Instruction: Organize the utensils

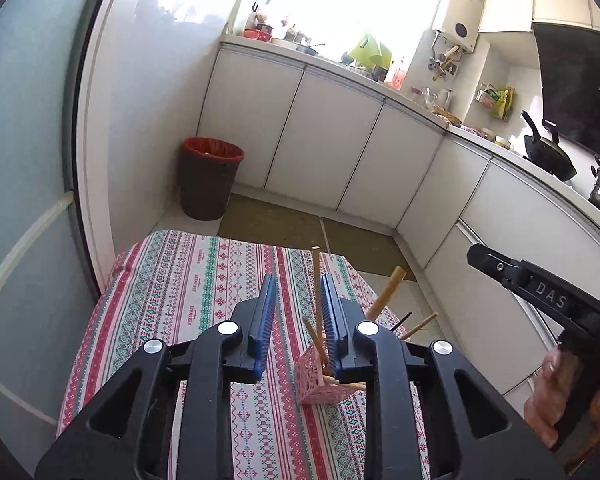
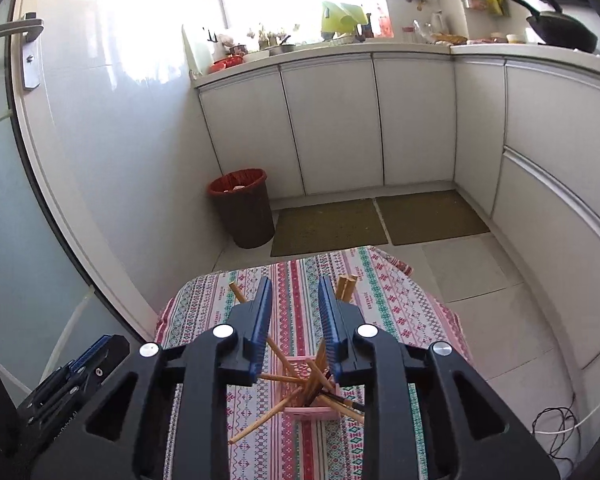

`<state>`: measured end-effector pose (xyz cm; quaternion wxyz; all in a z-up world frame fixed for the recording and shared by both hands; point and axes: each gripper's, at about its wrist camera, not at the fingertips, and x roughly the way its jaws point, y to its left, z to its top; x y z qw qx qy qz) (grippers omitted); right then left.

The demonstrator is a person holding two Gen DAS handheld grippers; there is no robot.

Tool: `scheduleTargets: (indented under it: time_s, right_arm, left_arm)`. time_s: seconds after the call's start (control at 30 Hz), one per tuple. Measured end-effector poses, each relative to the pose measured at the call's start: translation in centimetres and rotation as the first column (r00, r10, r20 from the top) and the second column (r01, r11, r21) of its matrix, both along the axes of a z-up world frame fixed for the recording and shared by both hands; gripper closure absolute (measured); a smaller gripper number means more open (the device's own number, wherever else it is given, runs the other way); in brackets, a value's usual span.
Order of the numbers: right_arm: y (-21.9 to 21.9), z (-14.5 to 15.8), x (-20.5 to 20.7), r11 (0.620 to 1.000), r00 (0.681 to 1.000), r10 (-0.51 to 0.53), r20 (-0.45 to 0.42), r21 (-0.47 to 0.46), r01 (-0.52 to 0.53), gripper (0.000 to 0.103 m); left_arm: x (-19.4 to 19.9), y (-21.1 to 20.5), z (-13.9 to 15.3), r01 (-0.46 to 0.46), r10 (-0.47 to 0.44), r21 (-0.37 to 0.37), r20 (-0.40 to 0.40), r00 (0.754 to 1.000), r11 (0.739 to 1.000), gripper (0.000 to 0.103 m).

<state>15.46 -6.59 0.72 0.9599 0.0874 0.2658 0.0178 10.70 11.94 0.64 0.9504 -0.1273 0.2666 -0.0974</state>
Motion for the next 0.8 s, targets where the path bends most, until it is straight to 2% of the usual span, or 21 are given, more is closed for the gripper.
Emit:
scheduleTargets:
  time_s: [0.07, 0.17, 0.2, 0.3, 0.43, 0.5, 0.57, 0.7, 0.8]
  right_arm:
    - [-0.2, 0.6, -1.4, 0.999, 1.0, -0.018, 0.02, -0.027, 0.018, 0.066]
    - [-0.5, 1.1, -3.7, 0.995, 0.997, -0.061, 0.05, -0.081, 0.064, 0.059]
    - [-0.7, 1.1, -4.5, 0.992, 0.996, -0.071, 0.055, -0.097, 0.077, 0.058]
    - [-1.4, 1.3, -6.7, 0.987, 0.993, -0.1, 0.06, -0.12, 0.107, 0.045]
    - [-2.9, 1.6, -9.0, 0.985, 0.99, -0.132, 0.051, -0.105, 0.137, 0.028]
    - [-3.6, 1.7, -10.2, 0.979, 0.985, -0.165, 0.055, -0.108, 0.17, 0.019]
    - [-4.2, 1.9, -11.3, 0.968, 0.975, -0.213, 0.066, -0.117, 0.22, 0.01]
    - [-5.1, 2.1, -13.3, 0.942, 0.949, -0.306, 0.083, -0.115, 0.314, 0.007]
    - [-5.2, 2.2, -14.3, 0.931, 0.94, -0.33, 0.09, -0.135, 0.34, 0.007]
  left_arm:
    - [-0.8, -0.9, 0.8, -0.012, 0.011, 0.038, 0.021, 1.0, 0.999, 0.075]
    - [-2.3, -2.4, 2.0, -0.031, 0.027, 0.084, 0.051, 0.998, 0.996, 0.068]
    - [-2.8, -2.8, 2.4, -0.039, 0.033, 0.098, 0.062, 0.998, 0.994, 0.062]
    - [-4.6, -4.1, 3.3, -0.066, 0.055, 0.123, 0.091, 0.994, 0.99, 0.045]
    - [-6.3, -5.6, 4.1, -0.082, 0.065, 0.16, 0.109, 0.992, 0.984, 0.03]
    - [-7.5, -6.2, 4.8, -0.099, 0.076, 0.179, 0.131, 0.988, 0.979, 0.017]
    - [-8.6, -6.5, 5.4, -0.125, 0.096, 0.188, 0.155, 0.983, 0.974, 0.009]
    - [-10.3, -7.6, 6.1, -0.16, 0.117, 0.241, 0.183, 0.976, 0.957, 0.007]
    - [-11.0, -8.1, 6.3, -0.175, 0.129, 0.259, 0.185, 0.974, 0.95, 0.007]
